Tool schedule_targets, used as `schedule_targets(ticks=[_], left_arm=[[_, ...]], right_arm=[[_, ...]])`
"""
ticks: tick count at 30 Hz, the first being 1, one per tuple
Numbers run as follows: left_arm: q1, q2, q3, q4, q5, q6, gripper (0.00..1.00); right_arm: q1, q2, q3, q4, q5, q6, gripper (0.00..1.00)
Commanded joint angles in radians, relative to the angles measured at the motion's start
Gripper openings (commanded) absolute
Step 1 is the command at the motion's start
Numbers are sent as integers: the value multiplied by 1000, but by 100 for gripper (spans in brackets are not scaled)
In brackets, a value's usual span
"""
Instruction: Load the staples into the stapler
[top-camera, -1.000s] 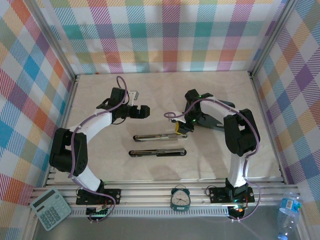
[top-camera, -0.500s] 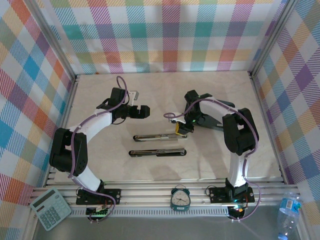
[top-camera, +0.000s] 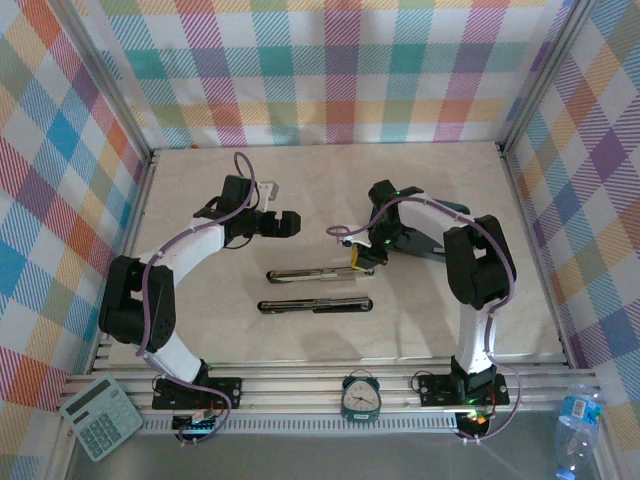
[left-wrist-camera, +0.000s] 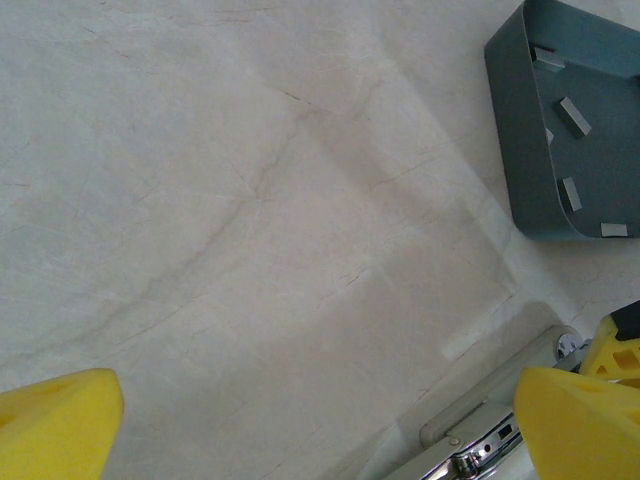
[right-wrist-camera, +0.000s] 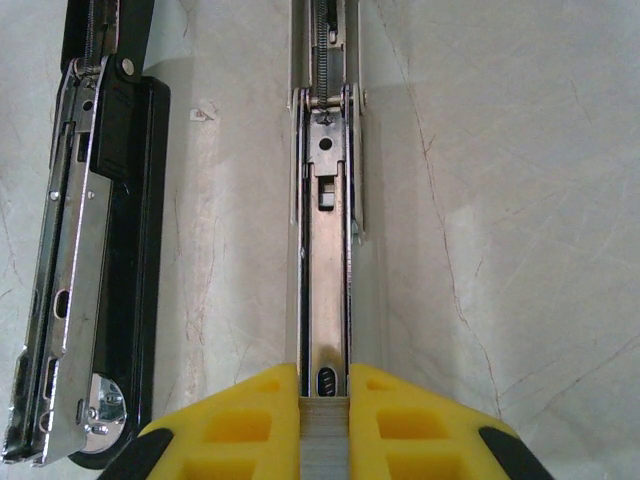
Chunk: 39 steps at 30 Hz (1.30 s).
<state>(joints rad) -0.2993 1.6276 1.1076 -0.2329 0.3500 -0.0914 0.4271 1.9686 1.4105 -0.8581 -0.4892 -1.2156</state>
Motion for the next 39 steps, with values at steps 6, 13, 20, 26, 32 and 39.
schedule_targets(ticks=[6,13,20,26,32,39], left_arm=[[-7,-12,9,-7,15,12,100],[-8,-12,9,-9,15,13,100],[-9,-11,11,-13,14,15,100],[-10,-14,11,-14,12,18,100],[-12,-17,12,-15,7,21,100],[-14,-36,11,-15,1,27,100]], right_arm=[[8,15,25,-39,10,-31,13],[8,13,25,-50,38,-33,13],[9,10,25,-64,72,-33,14],[9,9,30,-67,79,-21,22],[9,-6,42,-70,64,1,29],[4,-100,22,7,63,160,35]])
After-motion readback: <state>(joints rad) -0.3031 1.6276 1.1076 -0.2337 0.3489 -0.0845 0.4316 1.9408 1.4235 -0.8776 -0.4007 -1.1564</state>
